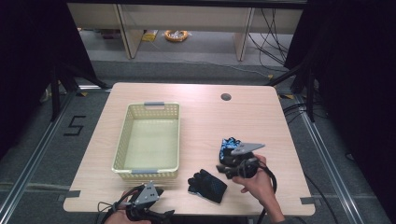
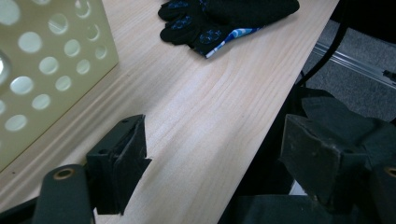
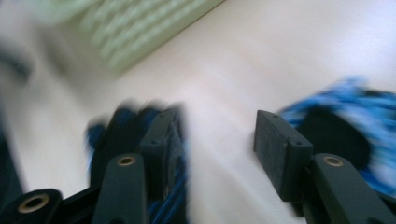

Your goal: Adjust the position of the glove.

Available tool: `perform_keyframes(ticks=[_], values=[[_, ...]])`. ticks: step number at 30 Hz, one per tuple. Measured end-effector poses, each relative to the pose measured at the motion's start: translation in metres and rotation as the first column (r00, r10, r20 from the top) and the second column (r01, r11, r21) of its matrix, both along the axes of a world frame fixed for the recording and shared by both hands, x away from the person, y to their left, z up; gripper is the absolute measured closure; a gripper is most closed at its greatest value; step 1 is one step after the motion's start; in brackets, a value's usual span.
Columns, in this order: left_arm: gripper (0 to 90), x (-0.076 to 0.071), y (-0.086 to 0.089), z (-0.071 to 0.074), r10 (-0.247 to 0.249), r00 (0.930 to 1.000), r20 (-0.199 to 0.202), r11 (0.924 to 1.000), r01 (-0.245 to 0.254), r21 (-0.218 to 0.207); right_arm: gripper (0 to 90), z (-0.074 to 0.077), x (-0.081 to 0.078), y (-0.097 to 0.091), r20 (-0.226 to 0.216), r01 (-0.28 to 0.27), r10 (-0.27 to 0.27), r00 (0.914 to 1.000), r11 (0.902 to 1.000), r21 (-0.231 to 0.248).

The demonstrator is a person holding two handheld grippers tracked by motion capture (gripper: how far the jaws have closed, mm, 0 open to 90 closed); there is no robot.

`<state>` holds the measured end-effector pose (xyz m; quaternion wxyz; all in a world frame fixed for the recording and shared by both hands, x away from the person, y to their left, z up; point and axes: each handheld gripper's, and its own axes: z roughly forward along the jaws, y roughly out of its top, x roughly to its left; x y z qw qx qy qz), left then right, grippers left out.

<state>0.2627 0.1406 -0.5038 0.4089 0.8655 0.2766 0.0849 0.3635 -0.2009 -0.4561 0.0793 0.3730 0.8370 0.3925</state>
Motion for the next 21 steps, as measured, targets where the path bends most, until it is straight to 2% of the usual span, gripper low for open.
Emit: perform_keyframes(ticks=[1,2,3,4,5,6,7,9,10,11,12,13,15,16,17,18,21], values=[[22.2,-0.002,0.001,0.001,0.012,0.9998,-0.017,0.9999,-0.012,-0.005,50.0,0.003,0.002,-0.005,0.017,0.086,-0.087,0.9961,0.9954,0.041],[22.2,-0.001,0.003,0.001,0.002,1.0,0.0,1.0,-0.002,-0.006,50.0,0.006,0.004,-0.008,0.0,0.155,-0.155,0.9879,0.9854,0.07],[22.1,-0.001,0.005,0.001,0.014,0.9998,-0.011,0.9999,-0.014,0.007,50.0,0.007,0.007,-0.011,0.02,0.187,-0.188,0.9819,0.9806,0.06],[22.1,-0.001,0.005,0.0,0.029,0.9995,-0.016,0.9995,-0.029,-0.012,49.9,0.006,0.009,-0.012,0.014,0.215,-0.216,0.9762,0.9748,0.058],[22.1,-0.001,0.006,0.0,0.026,0.9994,-0.024,0.9995,-0.027,-0.014,50.0,0.004,0.013,-0.013,0.033,0.227,-0.228,0.973,0.9727,0.05],[22.1,0.0,0.007,0.0,0.016,0.9998,-0.01,0.9998,-0.016,-0.01,50.0,0.002,0.016,-0.013,0.03,0.24,-0.241,0.97,0.9695,0.052],[22.1,0.0,0.007,0.0,0.018,0.9998,-0.013,0.9998,-0.018,-0.009,50.0,0.0,0.018,-0.011,0.022,0.246,-0.247,0.9687,0.968,0.049],[22.0,0.0,0.007,-0.001,0.012,0.9999,-0.008,0.9999,-0.012,0.001,50.0,-0.003,0.023,-0.007,0.023,0.265,-0.265,0.9639,0.9641,0.02],[22.0,-0.001,0.006,-0.001,0.017,0.9996,-0.024,0.9998,-0.017,0.004,50.0,-0.005,0.027,-0.005,0.034,0.269,-0.27,0.9624,0.963,0.011],[22.0,-0.001,0.006,-0.001,0.017,0.9996,-0.024,0.9998,-0.017,0.004,50.0,-0.005,0.027,-0.005,0.034,0.269,-0.27,0.9624,0.963,0.011],[22.0,-0.002,0.005,-0.002,0.024,0.9994,-0.026,0.9996,-0.024,-0.013,50.0,-0.007,0.03,-0.003,0.023,0.275,-0.275,0.9612,0.9615,0.004],[22.0,-0.001,0.006,-0.001,0.0,1.0,-0.006,1.0,0.0,0.008,50.0,-0.009,0.033,0.002,-0.016,0.298,-0.298,0.9546,0.9547,0.003],[22.0,-0.001,0.007,-0.001,-0.003,1.0,-0.006,0.9999,0.003,0.011,50.0,-0.011,0.036,0.003,-0.012,0.291,-0.291,0.9565,0.9566,-0.006],[21.9,-0.002,0.006,-0.001,0.008,0.9999,-0.014,0.9999,-0.009,-0.007,50.0,-0.015,0.039,0.006,-0.022,0.292,-0.293,0.9559,0.9558,-0.034],[21.9,-0.001,0.006,-0.001,0.007,0.9999,-0.013,1.0,-0.007,-0.006,50.0,-0.015,0.039,0.006,-0.022,0.292,-0.293,0.9559,0.9558,-0.034],[22.0,-0.002,0.007,-0.001,0.011,0.9997,-0.023,0.9999,-0.011,0.0,50.0,-0.015,0.039,0.008,-0.02,0.311,-0.312,0.9499,0.9494,-0.046],[21.9,-0.002,0.007,0.0,0.015,0.9997,-0.021,0.9999,-0.015,0.002,51.5,-0.019,0.044,0.013,-0.033,0.31,-0.312,0.9495,0.9493,-0.051]])
